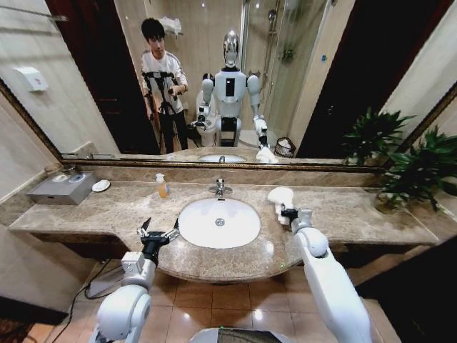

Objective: Pick up the towel from the sink counter and wipe the mirror surface.

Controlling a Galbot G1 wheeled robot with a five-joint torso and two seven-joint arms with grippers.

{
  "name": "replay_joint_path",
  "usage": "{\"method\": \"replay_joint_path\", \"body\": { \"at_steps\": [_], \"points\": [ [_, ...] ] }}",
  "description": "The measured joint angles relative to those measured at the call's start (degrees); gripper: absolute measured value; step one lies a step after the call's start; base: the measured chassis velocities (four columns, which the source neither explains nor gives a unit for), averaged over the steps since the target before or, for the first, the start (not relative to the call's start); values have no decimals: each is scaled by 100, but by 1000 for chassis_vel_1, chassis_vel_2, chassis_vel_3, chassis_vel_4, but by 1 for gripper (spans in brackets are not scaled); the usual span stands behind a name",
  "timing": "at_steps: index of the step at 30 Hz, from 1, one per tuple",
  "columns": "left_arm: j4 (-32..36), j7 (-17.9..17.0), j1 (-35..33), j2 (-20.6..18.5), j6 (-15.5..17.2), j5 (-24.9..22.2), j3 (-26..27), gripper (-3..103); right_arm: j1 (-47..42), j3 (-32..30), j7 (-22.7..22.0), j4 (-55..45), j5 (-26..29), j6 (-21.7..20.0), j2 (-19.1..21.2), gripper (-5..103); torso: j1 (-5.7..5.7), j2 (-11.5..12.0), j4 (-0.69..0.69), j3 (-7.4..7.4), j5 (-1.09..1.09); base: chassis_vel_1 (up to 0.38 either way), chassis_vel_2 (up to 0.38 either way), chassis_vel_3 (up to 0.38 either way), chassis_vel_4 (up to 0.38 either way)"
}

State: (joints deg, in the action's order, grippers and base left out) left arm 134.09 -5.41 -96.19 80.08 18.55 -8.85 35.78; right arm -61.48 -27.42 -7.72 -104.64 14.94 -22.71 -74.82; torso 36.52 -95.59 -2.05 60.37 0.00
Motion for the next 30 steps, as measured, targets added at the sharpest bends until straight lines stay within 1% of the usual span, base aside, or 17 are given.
{"method": "replay_joint_path", "body": {
  "at_steps": [3,4,6,7,11,14,20,30],
  "points": [
    [0,0,0,0,0,0,0,100,-388,-107,53,-757,-355,322,-117,12,0,0,0,0,-2,0,0,0,0],
    [0,0,0,0,0,0,0,100,-388,-107,53,-757,-355,322,-117,12,0,0,0,0,-2,0,0,0,0],
    [0,0,0,0,0,0,0,100,-581,-132,101,-1069,-505,391,-175,12,-1,0,2,0,0,0,0,0,0],
    [0,0,0,0,0,0,0,100,-734,-130,129,-1317,-548,378,-224,12,-1,0,0,-1,-1,0,0,0,0],
    [0,0,0,0,0,0,0,100,-972,-68,215,-1548,-643,337,-308,12,0,0,0,0,0,0,0,0,0],
    [0,0,0,0,0,0,0,100,-1043,-50,313,-1581,-747,354,-344,12,-1,0,-1,0,0,0,0,0,0],
    [0,0,0,0,0,0,0,100,-1065,-45,370,-1607,-797,366,-344,12,-2,-1,0,-1,0,0,0,0,0],
    [0,0,1,0,0,0,0,100,-1090,-32,433,-1619,-805,328,-361,12,2,0,1,1,-1,-98,87,88,-90]
  ]
}}
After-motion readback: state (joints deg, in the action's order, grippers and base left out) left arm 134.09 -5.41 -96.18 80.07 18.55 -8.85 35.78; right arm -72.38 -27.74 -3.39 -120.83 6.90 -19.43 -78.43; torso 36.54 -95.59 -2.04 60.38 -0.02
